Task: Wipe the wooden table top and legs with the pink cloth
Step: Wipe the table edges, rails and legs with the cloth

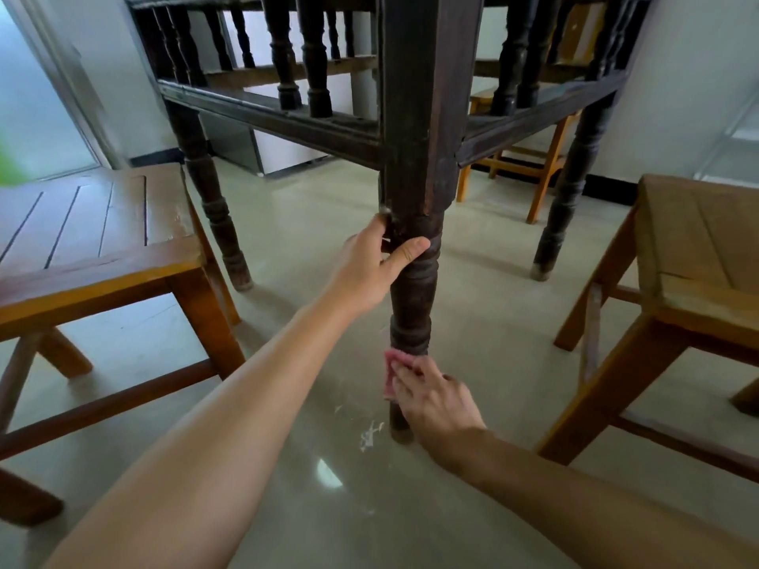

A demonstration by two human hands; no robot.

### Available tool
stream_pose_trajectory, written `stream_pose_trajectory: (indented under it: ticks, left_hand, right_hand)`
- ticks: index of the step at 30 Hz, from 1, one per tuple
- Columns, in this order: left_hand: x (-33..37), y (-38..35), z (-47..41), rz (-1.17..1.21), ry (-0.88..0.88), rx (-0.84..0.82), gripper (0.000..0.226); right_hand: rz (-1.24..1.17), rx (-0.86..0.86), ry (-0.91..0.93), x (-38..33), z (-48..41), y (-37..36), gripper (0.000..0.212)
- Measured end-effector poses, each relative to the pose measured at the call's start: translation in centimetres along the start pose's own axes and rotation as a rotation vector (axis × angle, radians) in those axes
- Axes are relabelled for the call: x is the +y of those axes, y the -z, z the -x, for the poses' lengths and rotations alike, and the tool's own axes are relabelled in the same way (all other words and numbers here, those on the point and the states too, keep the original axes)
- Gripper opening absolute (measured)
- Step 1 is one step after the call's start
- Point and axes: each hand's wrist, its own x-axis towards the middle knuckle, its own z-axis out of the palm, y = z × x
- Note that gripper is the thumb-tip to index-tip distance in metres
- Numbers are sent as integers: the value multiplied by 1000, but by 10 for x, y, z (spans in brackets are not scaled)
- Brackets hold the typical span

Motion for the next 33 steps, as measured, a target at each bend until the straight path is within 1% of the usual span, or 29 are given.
stream_pose_trajectory:
  ticks: [1, 2, 3, 5, 6, 8, 9, 11, 12, 13, 14, 15, 16, 17, 18, 19, 20, 21, 22, 23, 24, 25, 26, 27, 28, 29, 30, 32, 33]
  left_hand:
    - [0, 0, 0, -9, -4, 1, 29]
    - [-1, 0, 0, -12, -7, 4, 31]
    - [0, 0, 1, -9, -9, 8, 32]
    - [2, 1, 3, -6, -8, 6, 34]
    - [3, 1, 3, -7, -2, 0, 35]
    - [4, 2, 3, -10, 13, -10, 34]
    - [4, 2, 2, -9, 17, -9, 34]
    - [5, 2, 3, -6, 16, -2, 35]
    - [4, 1, 3, -5, 14, 7, 36]
    - [4, 0, 3, -6, 12, 17, 38]
    - [4, -2, 4, -12, 13, 25, 39]
    - [4, -5, 6, -22, 16, 35, 40]
    - [5, -8, 7, -36, 15, 48, 41]
    - [5, -10, 8, -51, 9, 64, 41]
    - [5, -12, 9, -69, 4, 79, 41]
    - [4, -13, 10, -92, 5, 88, 41]
    - [4, -12, 10, -137, 6, 95, 42]
    - [4, -10, 11, -216, -6, 113, 43]
    - [2, -9, 12, -316, -39, 145, 45]
    - [1, -7, 15, -413, -86, 187, 46]
    - [0, -5, 18, -490, -140, 235, 47]
    - [0, -2, 21, -537, -195, 276, 48]
    - [-1, -1, 23, -556, -255, 301, 49]
    - [-1, -1, 25, -568, -321, 317, 49]
    - [0, -1, 26, -584, -381, 326, 48]
    - [2, -3, 26, -598, -427, 325, 49]
    - [5, -5, 25, -609, -453, 316, 51]
    - [8, -9, 22, -629, -459, 302, 52]
    - [8, -11, 20, -632, -454, 300, 51]
  right_hand:
    - [-21, 79, -10, -4, -5, -3, 46]
    - [-30, 96, -21, -10, -14, -2, 35]
    - [-34, 98, -29, -15, -25, 1, 31]
    - [-14, 77, -72, -18, -38, -5, 31]
    - [-24, 57, -68, -16, -37, -9, 35]
    - [-107, -7, -23, -6, -16, -17, 49]
    - [-160, -71, -47, 3, 2, -20, 49]
    - [-295, -256, -308, 33, 41, -24, 34]
    - [-328, -265, -437, 50, 57, -25, 28]
    - [-445, -226, -585, 61, 62, -24, 30]
    - [-599, -134, -756, 71, 57, -25, 33]
    - [-773, 12, -888, 74, 45, -20, 34]
    - [-934, 162, -987, 71, 29, -16, 34]
    - [-1102, 277, -1080, 63, 11, -13, 33]
    - [-1240, 314, -1135, 49, -5, -11, 31]
    - [-1297, 290, -1186, 29, -16, -13, 32]
    - [-1207, 228, -1146, 6, -22, -16, 42]
    - [-1053, 168, -1060, -12, -19, -23, 53]
    - [-914, 117, -977, -25, -9, -30, 59]
    - [-813, 19, -898, -31, 3, -35, 58]
    - [-783, -100, -832, -30, 15, -41, 53]
    - [-781, -197, -774, -26, 27, -44, 46]
    - [-820, -236, -750, -20, 37, -43, 44]
    - [-857, -187, -752, -15, 42, -42, 48]
    - [-874, -78, -753, -12, 43, -41, 52]
    - [-831, 23, -714, -11, 39, -39, 54]
    - [-731, 96, -592, -13, 31, -35, 53]
    - [-494, 222, -224, -21, 9, -28, 40]
    - [-376, 247, -33, -24, -4, -23, 35]
